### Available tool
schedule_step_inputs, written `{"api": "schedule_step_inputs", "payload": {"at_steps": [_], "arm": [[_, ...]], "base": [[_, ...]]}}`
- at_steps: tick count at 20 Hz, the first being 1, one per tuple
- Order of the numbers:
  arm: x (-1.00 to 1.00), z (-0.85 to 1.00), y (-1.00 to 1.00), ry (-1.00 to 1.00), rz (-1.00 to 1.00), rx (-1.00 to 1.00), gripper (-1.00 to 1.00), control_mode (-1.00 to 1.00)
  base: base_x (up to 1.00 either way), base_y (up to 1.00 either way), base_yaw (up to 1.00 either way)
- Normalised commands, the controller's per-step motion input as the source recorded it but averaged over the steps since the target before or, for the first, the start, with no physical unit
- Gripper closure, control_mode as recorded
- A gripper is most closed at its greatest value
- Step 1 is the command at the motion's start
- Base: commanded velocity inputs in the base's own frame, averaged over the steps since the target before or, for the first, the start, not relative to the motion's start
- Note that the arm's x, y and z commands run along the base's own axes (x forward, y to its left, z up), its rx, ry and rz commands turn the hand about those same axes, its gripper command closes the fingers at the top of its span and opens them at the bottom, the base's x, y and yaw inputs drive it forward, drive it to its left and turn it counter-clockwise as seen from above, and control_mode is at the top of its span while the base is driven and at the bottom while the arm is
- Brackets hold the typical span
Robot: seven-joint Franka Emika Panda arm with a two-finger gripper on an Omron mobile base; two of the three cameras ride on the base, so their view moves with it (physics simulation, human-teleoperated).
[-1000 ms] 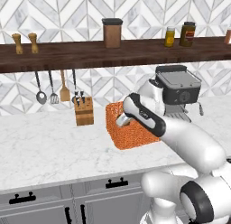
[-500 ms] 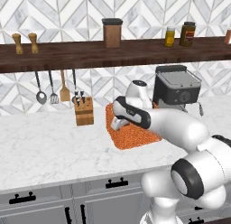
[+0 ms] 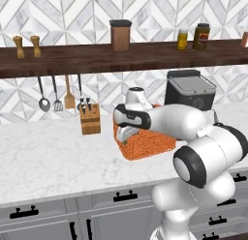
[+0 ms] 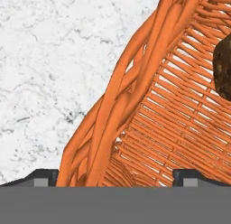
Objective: Open the cabinet, pick up the bread from the cabinet and place it in the basket. Then move the basket to the dining counter.
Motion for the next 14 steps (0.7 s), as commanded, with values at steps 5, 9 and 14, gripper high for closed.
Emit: {"api": "schedule_step_inputs", "payload": {"at_steps": [5,9,14], "arm": [[-0.07,-0.78,-0.05,0.00,0.05,-0.11,1.00,-1.00],[-0.27,-0.73,-0.43,0.00,0.10,-0.05,1.00,-1.00],[-0.53,-0.23,-0.22,0.00,0.18,0.00,1.00,-1.00]], "base": [[0.00,0.00,0.00],[0.00,0.00,0.00],[0.00,0.00,0.00]]}}
